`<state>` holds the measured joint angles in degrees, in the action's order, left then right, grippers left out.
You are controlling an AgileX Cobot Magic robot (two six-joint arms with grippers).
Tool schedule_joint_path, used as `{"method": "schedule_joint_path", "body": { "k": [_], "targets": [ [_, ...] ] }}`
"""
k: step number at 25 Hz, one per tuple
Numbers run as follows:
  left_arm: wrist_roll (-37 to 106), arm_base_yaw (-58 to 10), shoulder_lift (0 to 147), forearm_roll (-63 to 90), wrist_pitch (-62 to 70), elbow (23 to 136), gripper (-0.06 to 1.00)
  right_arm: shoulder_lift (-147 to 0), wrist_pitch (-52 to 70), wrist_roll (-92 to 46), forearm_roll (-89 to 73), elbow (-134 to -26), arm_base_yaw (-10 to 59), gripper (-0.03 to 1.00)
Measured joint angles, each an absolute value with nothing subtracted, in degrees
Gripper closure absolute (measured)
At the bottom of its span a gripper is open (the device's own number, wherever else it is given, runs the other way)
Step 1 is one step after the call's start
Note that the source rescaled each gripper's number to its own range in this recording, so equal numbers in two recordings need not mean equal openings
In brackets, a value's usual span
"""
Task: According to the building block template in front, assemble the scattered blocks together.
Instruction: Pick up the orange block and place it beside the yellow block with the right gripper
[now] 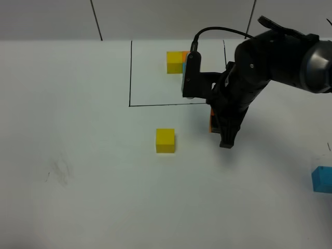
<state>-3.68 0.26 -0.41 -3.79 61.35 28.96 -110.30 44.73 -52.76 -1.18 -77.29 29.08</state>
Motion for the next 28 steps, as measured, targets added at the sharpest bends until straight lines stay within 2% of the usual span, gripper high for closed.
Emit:
{"method": "schedule_joint_path", "body": {
  "k": [11, 28],
  "targets": [
    [-3.68, 0.26, -0.41, -3.79, 61.35, 28.96, 0.26, -118.67, 50.04, -58.73, -5.24, -87.38, 32.88, 0.77],
    [-3.68, 0.26, -0.41, -3.79, 61.35, 28.96, 0.26, -121.23, 49.79, -60.99, -8.51, -88.1, 33.93, 0.77]
  ]
}}
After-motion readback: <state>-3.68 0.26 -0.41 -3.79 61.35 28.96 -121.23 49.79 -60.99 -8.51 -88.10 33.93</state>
